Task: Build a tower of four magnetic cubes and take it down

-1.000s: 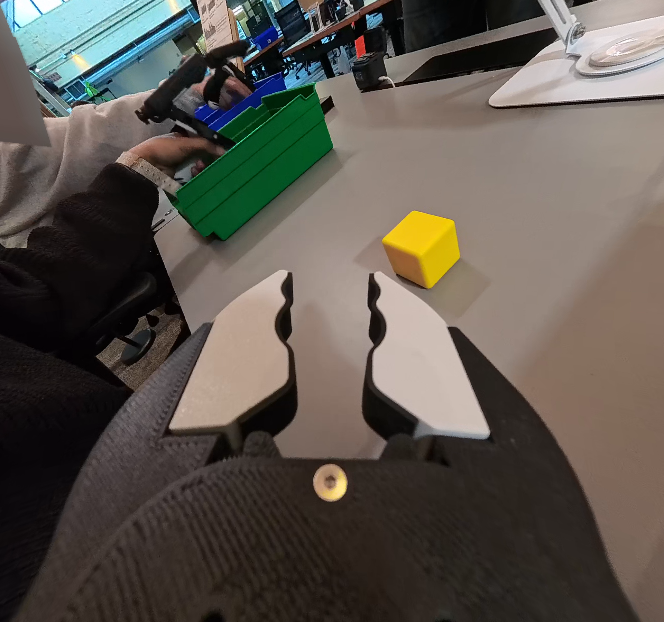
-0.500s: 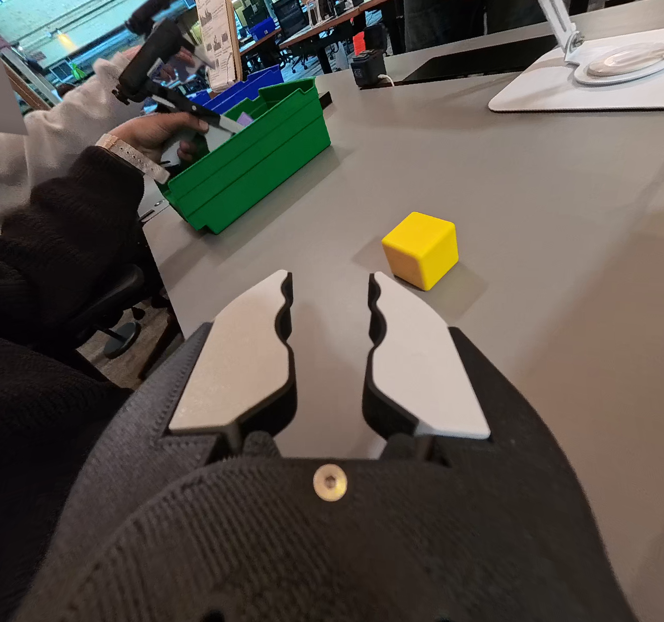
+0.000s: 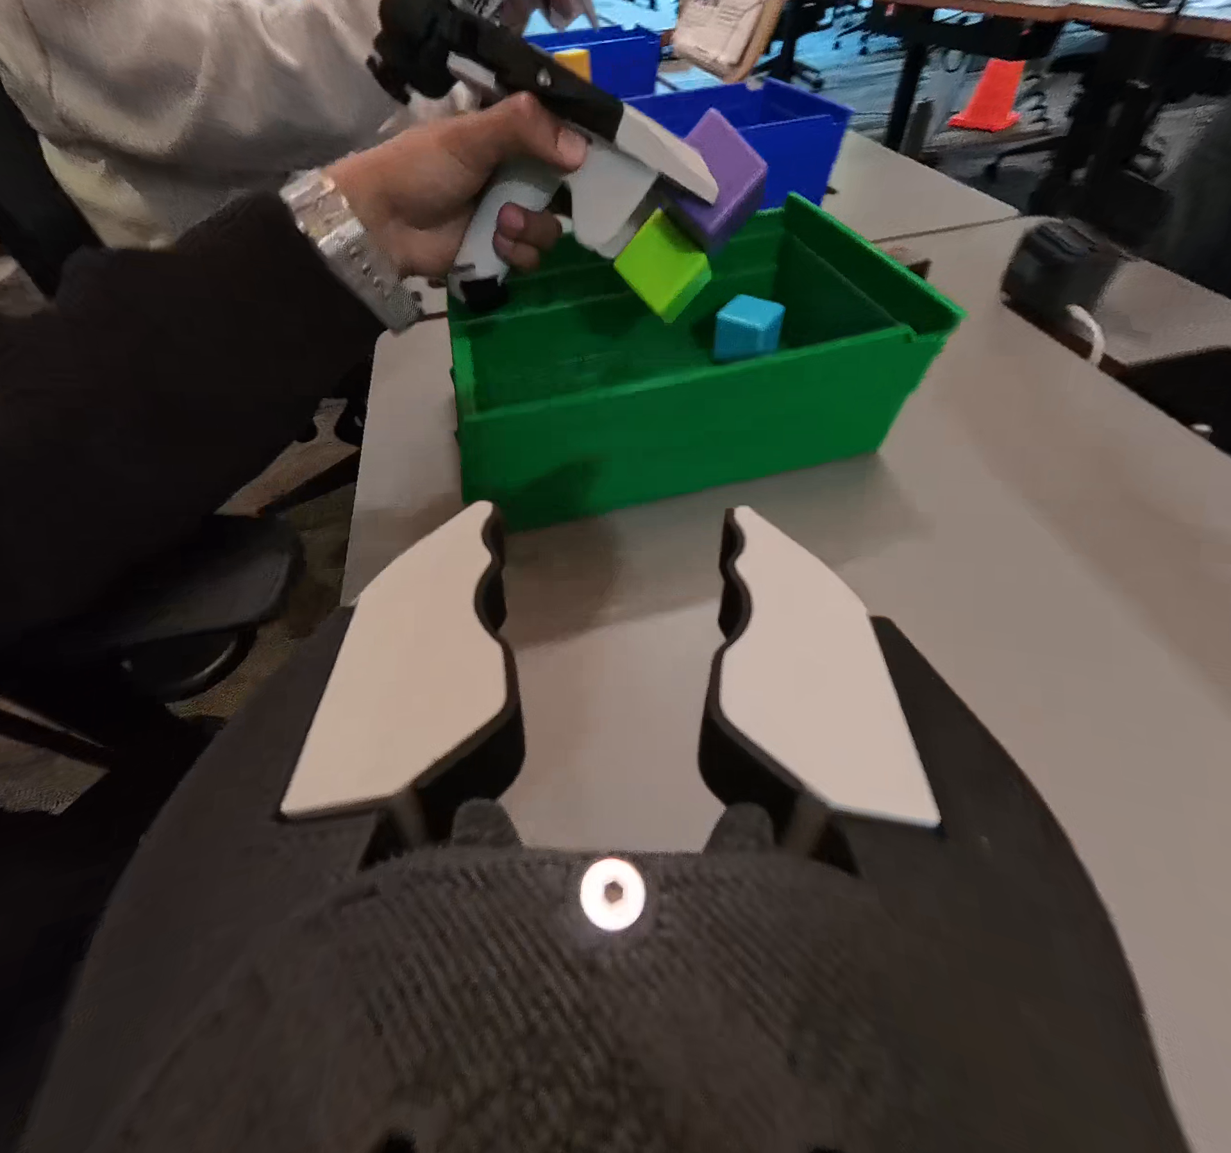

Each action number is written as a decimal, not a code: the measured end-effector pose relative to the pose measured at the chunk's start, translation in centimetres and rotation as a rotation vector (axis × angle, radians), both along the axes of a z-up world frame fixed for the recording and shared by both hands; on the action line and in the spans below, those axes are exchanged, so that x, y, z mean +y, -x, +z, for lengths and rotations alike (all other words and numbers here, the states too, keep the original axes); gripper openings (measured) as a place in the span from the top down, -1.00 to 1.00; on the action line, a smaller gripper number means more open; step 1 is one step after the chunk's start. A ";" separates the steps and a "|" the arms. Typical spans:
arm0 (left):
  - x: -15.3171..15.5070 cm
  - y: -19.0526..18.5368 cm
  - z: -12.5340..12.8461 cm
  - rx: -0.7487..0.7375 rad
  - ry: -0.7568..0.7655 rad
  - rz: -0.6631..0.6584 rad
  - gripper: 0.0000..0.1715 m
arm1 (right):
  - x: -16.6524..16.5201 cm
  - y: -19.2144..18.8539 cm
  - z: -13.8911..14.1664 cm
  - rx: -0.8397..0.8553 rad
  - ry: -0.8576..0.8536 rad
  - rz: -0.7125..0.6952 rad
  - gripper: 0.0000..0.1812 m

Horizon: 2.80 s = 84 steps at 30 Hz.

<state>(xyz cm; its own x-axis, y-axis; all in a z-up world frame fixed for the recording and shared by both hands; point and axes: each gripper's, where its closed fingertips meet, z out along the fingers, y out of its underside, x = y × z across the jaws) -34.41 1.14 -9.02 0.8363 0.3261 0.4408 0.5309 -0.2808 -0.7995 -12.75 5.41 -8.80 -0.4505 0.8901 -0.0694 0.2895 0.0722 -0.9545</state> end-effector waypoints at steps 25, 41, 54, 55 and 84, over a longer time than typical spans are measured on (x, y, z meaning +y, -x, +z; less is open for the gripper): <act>-5.9 -2.8 8.8 -0.303 -0.792 -0.140 0.42 | -10.3 19.0 3.4 -0.255 0.358 0.318 0.46; -6.8 -0.7 6.7 -0.251 -0.664 0.008 0.42 | -6.7 15.2 3.1 -0.255 0.291 0.281 0.48; -5.5 -0.4 -1.3 0.101 0.036 0.082 0.42 | 4.1 3.7 6.1 -0.152 -0.085 0.110 0.48; -5.5 -0.4 -2.2 0.120 0.098 0.074 0.42 | 5.2 2.8 6.1 -0.155 -0.122 0.086 0.48; -6.4 0.3 -12.9 0.339 0.840 -0.037 0.39 | 18.7 -10.4 -2.5 -0.537 -0.744 -0.004 0.48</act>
<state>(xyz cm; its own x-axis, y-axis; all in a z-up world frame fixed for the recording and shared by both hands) -34.75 -5.30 -21.92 0.8942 0.3994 -0.2024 0.2832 -0.8546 -0.4353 -2.33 24.10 -11.34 -0.5200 0.7909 0.3226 0.6827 0.6118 -0.3995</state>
